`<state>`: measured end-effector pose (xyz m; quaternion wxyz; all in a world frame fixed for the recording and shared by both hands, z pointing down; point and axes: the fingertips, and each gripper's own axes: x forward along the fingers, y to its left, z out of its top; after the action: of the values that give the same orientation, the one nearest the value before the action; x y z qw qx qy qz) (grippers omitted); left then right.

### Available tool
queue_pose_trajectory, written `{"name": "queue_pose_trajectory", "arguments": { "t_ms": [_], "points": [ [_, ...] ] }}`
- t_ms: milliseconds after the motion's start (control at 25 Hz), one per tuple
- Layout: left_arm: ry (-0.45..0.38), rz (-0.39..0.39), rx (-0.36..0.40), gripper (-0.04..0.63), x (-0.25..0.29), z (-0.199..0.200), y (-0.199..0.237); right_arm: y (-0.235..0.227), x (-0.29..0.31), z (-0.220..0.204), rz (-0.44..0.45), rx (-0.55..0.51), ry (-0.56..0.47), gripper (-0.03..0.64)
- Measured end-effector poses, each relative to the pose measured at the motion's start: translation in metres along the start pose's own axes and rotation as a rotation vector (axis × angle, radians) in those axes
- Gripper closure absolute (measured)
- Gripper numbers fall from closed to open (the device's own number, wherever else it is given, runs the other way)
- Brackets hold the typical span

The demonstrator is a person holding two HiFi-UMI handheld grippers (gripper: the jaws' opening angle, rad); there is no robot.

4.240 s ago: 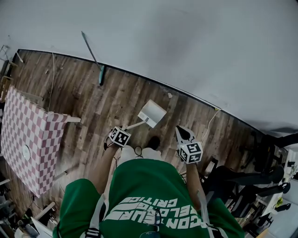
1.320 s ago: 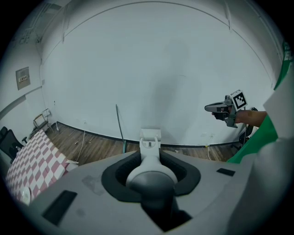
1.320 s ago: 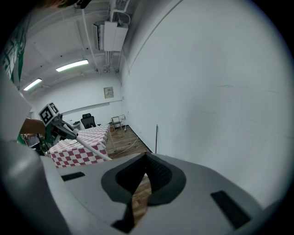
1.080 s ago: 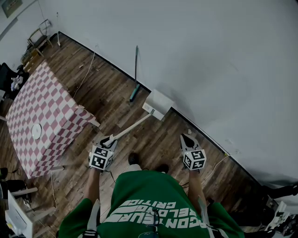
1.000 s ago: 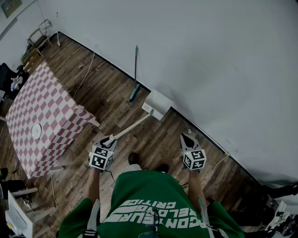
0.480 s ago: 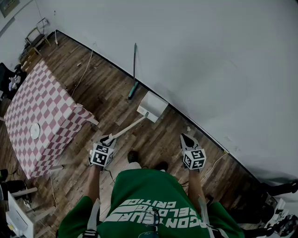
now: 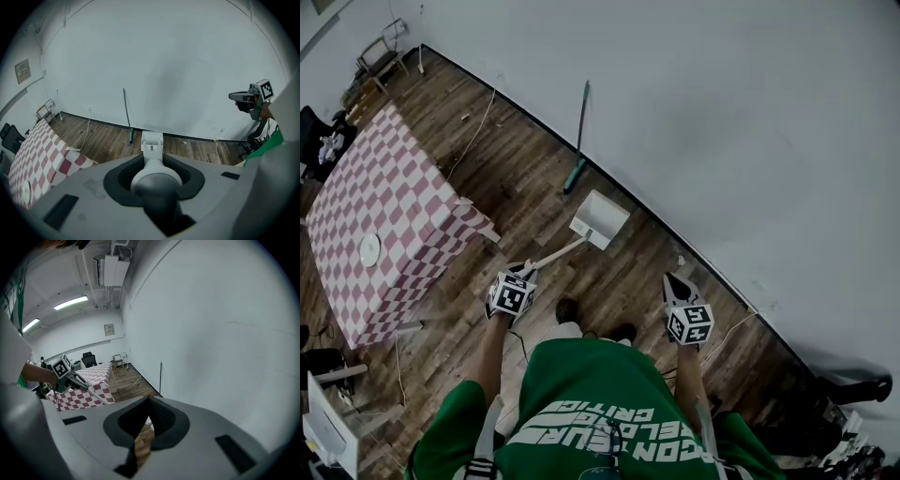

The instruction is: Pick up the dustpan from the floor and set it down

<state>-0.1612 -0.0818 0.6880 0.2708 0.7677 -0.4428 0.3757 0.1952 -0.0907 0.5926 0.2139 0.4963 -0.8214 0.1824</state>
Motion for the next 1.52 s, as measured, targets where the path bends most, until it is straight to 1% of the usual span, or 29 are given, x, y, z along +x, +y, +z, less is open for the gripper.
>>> {"name": "queue_pose_trajectory", "arguments": {
  "t_ms": [320, 480, 640, 880, 960, 1040, 1160, 1240, 1360, 1520],
  "points": [
    [0.057, 0.000, -0.034, 0.486, 0.018, -0.031, 0.033, 0.027, 0.019, 0.000, 0.007, -0.001, 0.024, 0.609],
    [0.086, 0.012, -0.070, 0.486, 0.016, -0.046, 0.050, 0.043, 0.030, 0.008, 0.028, -0.023, 0.033, 0.609],
    [0.095, 0.022, -0.084, 0.486, 0.026, -0.060, 0.067, 0.056, 0.044, 0.013, 0.050, -0.050, 0.048, 0.609],
    [0.139, 0.049, -0.145, 0.486, 0.038, -0.087, 0.091, 0.071, 0.064, 0.012, 0.075, -0.065, 0.062, 0.609],
    [0.147, 0.071, -0.154, 0.486, 0.041, -0.092, 0.101, 0.075, 0.070, 0.013, 0.079, -0.066, 0.064, 0.609],
    [0.160, 0.116, -0.147, 0.486, 0.040, -0.092, 0.115, 0.078, 0.075, 0.014, 0.082, -0.070, 0.066, 0.609],
    [0.173, 0.140, -0.155, 0.486, 0.048, -0.098, 0.128, 0.081, 0.082, 0.011, 0.085, -0.072, 0.071, 0.609],
    [0.180, 0.139, -0.165, 0.486, 0.055, -0.102, 0.133, 0.082, 0.084, 0.011, 0.084, -0.071, 0.075, 0.609],
    [0.192, 0.101, -0.199, 0.486, 0.074, -0.109, 0.135, 0.082, 0.088, 0.009, 0.077, -0.065, 0.085, 0.609],
    [0.219, 0.112, -0.219, 0.486, 0.092, -0.109, 0.149, 0.083, 0.098, 0.006, 0.074, -0.062, 0.098, 0.609]
  ]
}}
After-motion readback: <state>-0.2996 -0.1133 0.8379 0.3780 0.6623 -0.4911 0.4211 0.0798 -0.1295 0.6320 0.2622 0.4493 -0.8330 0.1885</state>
